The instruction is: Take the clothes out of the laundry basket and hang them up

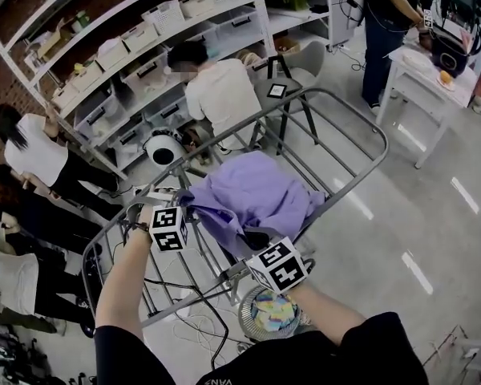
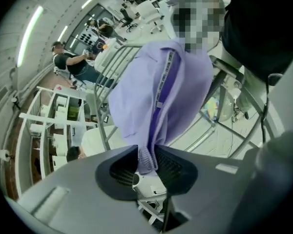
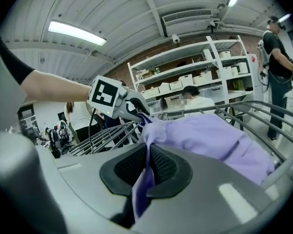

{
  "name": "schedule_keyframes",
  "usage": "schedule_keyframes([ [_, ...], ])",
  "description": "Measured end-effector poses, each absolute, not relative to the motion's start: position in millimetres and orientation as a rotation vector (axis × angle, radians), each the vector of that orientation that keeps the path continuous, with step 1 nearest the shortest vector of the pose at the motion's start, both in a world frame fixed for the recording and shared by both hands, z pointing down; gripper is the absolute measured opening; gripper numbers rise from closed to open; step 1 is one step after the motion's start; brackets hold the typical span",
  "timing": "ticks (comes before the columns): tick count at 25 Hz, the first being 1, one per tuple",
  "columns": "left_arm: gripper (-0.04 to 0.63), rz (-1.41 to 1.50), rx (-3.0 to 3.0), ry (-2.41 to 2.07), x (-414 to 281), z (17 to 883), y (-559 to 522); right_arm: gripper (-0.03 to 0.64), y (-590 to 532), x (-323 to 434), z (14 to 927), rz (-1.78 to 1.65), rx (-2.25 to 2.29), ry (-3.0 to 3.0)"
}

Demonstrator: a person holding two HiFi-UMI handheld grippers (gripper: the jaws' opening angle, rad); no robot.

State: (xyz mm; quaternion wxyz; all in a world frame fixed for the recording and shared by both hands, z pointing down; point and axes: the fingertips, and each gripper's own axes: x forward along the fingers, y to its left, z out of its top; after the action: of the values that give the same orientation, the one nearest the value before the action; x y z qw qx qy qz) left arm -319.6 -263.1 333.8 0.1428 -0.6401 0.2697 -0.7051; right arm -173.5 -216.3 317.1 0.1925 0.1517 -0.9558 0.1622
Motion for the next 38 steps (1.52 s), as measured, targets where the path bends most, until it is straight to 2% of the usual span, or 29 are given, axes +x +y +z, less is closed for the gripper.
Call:
schedule_keyframes([
  [7,0.129,-2.067,-1.856,0.914,-345,313,-272,0.037,-225,-165,341,0.468,0.492,-2.588],
  [11,0.129,-2.113,-1.882,1.052,-349,305,-281,0.04,-224,-166,348,0.42,0.499,-2.572],
  [15,0.127,-2.289,-1.762,0.907,-350,332,-279,0.044,-219,-164,347,0.407,0.501,-2.574],
  [23,0.127,-2.163,-1.701,0.903,-314,358,-336,0.052,-211,-177,350,0.295,0.457,-2.529],
  [28,0.128,-2.209,-1.681,0.874,-303,369,-357,0.101,-194,-184,351,0.062,0.352,-2.496],
  [34,0.129,-2.326,-1.664,1.021,-347,343,-365,0.163,-189,-205,352,-0.013,0.232,-2.464],
  [38,0.129,-2.456,-1.777,0.834,-352,356,-337,0.22,-176,-221,365,-0.038,0.079,-2.379],
])
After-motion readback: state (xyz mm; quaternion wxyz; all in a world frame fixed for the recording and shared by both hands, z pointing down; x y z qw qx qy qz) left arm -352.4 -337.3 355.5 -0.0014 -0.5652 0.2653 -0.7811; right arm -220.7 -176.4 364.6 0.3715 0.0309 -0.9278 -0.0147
